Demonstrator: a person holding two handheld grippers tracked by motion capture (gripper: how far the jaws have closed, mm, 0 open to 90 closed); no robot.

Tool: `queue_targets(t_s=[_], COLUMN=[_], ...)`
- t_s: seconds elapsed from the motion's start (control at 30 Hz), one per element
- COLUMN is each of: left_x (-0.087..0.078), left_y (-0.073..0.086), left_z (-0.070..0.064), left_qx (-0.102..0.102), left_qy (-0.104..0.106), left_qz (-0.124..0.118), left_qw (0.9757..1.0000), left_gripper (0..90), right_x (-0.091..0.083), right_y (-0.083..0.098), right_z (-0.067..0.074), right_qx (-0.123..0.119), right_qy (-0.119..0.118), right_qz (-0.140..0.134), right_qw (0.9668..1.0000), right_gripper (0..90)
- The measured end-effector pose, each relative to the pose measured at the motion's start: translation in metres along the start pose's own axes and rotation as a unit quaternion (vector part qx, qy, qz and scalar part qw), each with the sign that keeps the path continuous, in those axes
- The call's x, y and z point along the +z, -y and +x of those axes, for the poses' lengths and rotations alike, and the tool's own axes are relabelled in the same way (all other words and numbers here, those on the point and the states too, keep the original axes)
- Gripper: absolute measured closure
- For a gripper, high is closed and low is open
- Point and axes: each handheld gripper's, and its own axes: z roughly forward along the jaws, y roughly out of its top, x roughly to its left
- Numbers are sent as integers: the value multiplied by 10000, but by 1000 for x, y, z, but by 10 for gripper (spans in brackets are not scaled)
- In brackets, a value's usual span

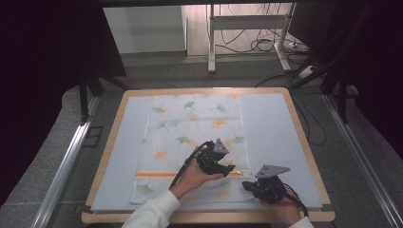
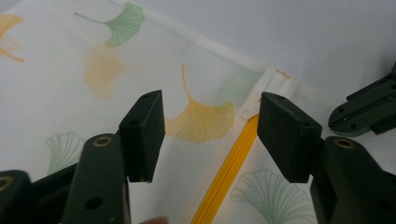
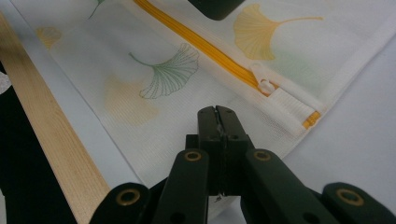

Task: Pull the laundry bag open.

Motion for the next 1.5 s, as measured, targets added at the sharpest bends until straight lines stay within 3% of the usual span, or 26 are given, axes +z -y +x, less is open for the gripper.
queue_targets(t_s=[0.2,0.4,0.67,0.83,0.9,0.97,1.13,1.27,1.4,1.5], left_x=[8,17,32,37,39,40,40,40,40,40], left_y=[-2,-1,-3,-5,-7,-8,-10,-11,-11,-11], left_z=[1,1,-6,-10,-11,-14,-16,-21,-20,-21], left_qx=[-201,-243,-191,-68,88,228,355,674,677,807], left_qy=[320,574,675,703,766,677,672,553,602,579], left_qz=[12,240,454,483,532,564,573,621,638,631], left_qw=[9993,9978,9965,9963,9956,9959,9955,9943,9938,9931], left_gripper=[490,520,565,601,624,675,747,759,797,800], right_x=[1,2,3,2,2,3,3,4,4,4], right_y=[0,0,0,0,0,0,0,0,0,0], right_z=[0,-1,-1,-1,-1,-1,-1,-2,-2,-2], right_qx=[50,20,13,0,5,-7,2,-32,-30,-33], right_qy=[16,32,50,53,57,61,67,70,72,71], right_qz=[5,38,49,50,57,61,79,89,105,110], right_qw=[10000,10000,10000,10000,10000,10000,9999,9999,9999,9999], right_gripper=[888,888,888,888,888,888,888,888,888,888])
